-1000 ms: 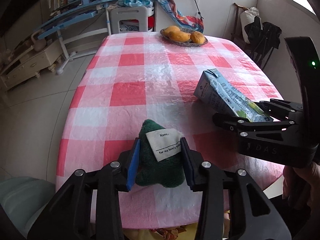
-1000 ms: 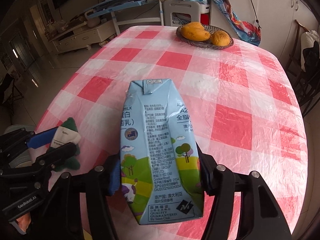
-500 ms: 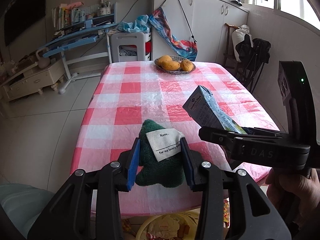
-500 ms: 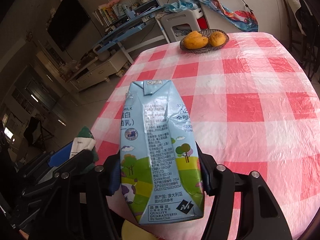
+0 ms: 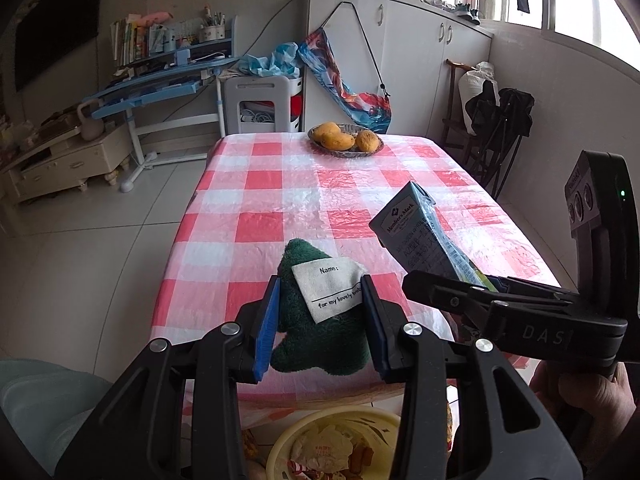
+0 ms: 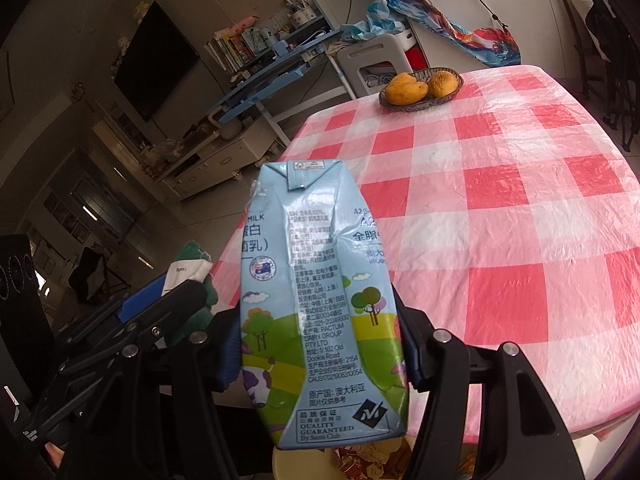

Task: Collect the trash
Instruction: 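Carry the milk carton in the right tool and plush toy in the left to the bucket, then open the right tool to drop the carton while the left releases the plush toy into the bucket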

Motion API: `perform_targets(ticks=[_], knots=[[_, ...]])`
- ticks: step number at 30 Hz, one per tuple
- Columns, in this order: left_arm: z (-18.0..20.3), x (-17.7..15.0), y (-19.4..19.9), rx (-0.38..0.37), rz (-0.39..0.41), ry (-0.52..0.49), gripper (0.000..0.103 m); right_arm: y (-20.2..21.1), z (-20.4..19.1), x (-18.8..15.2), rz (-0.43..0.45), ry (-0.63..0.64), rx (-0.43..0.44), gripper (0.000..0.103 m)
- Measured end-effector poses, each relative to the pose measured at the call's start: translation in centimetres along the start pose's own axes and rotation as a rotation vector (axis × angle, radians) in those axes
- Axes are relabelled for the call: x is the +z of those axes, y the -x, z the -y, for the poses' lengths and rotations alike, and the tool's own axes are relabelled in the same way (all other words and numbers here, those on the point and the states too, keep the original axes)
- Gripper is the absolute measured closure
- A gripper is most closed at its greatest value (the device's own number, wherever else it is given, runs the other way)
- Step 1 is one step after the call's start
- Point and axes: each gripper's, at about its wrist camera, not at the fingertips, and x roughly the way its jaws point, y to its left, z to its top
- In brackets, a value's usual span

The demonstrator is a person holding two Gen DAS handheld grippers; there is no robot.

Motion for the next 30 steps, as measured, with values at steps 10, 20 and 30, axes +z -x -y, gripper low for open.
perform_targets(ticks=[10, 20, 30], knots=[[-0.4, -1.5, 1.9, -0.009, 0.007, 0.014, 0.066, 0.9, -1.0, -2.8, -0.019, -0.004, 0.029, 0.043], [-1.5, -2.4, 3.7, -0.024, 0.016, 0.048, 0.066, 0.4, -2.7, -7.4, -0.134, 0.005, 0.031, 0.043], [-1.6, -3.8, 4.9, -0.037, -0.002, 0.045, 0.066, -2.9, -3.8, -12.0, -0.363, 0.032, -0.021, 0.041]])
